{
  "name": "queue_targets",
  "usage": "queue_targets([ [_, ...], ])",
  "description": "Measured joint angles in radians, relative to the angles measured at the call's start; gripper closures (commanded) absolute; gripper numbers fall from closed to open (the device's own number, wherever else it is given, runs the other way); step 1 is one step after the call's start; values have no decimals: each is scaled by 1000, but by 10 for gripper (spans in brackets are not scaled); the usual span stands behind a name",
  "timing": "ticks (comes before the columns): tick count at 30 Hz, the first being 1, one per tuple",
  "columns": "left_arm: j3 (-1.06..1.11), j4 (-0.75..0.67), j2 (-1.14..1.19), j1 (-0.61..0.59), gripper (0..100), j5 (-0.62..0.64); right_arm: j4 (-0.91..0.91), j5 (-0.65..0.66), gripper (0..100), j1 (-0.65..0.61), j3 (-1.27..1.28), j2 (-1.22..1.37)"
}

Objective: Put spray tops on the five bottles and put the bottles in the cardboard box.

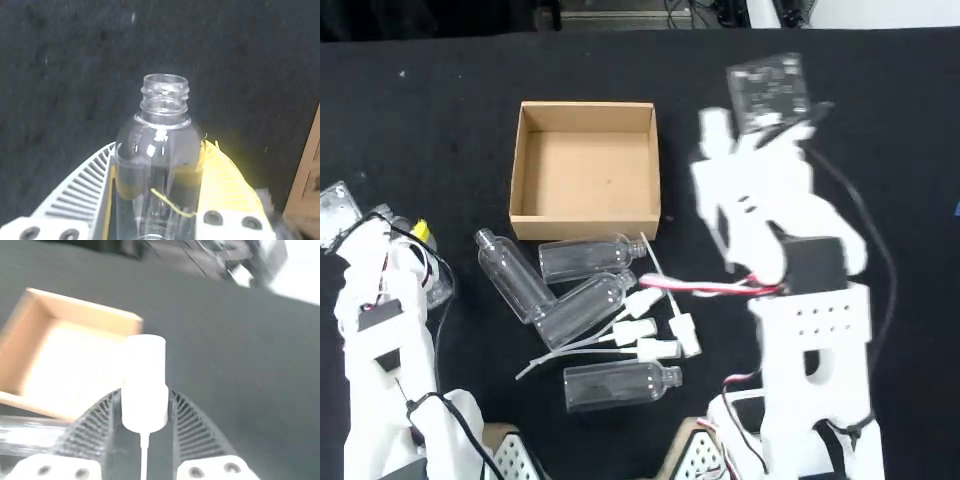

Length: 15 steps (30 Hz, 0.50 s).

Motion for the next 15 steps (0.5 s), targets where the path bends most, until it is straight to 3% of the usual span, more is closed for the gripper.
queue_targets([
  [9,153,-411,-5,0,969,0,-256,-8,987,-222,0,-3],
  [15,325,-845,-5,0,969,0,-408,-8,987,-313,-9,-3],
])
